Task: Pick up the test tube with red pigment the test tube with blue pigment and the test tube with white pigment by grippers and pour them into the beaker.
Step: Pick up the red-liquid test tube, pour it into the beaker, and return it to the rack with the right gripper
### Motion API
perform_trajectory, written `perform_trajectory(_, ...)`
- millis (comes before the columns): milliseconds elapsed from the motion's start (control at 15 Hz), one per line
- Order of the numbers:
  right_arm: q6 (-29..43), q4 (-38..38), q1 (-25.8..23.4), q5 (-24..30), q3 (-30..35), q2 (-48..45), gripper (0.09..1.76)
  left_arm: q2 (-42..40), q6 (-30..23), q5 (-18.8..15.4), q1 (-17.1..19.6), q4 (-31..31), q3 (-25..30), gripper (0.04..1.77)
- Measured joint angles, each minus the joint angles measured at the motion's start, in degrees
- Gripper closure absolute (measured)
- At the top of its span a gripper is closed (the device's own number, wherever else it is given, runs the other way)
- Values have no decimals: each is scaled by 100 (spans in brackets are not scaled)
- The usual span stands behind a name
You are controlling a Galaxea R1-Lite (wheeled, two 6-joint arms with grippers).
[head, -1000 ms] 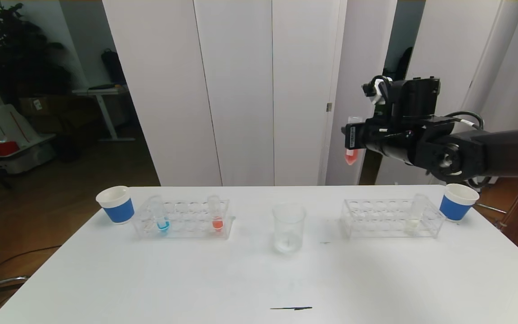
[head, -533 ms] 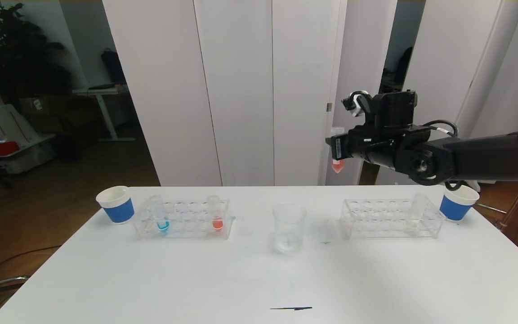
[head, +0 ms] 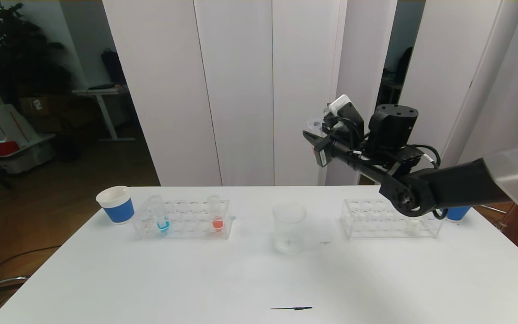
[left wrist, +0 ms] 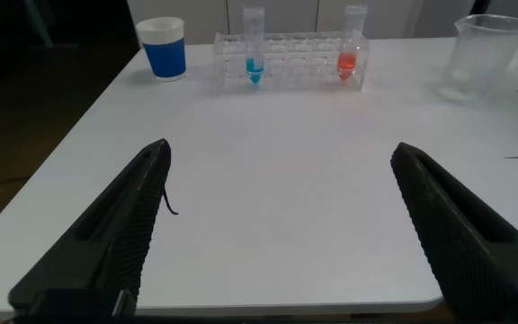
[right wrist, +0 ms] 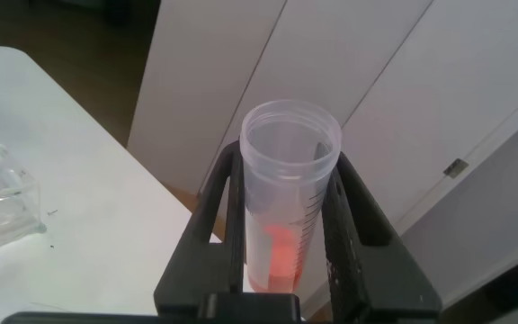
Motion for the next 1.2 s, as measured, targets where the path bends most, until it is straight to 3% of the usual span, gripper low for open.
perform_trajectory(333,-529,-841,28,391,571,60,127,0,0,0,0,0,0,6)
perform_trajectory(533,-897,-1691,2,1014,868,107,127,-2,0,0,0,0,0,6)
perform_trajectory(733,-969,-1958,-24,1048,1337,132,127,-2,0,-2,0,0,0,6)
perform_trajectory(867,-1036,-2539,-44,1436,1582,154,127,-2,-2,-2,0,0,0,6)
perform_trajectory(1200,-1994,-2406,-311,2380,1619,286,127,0,0,0,0,1,0,6)
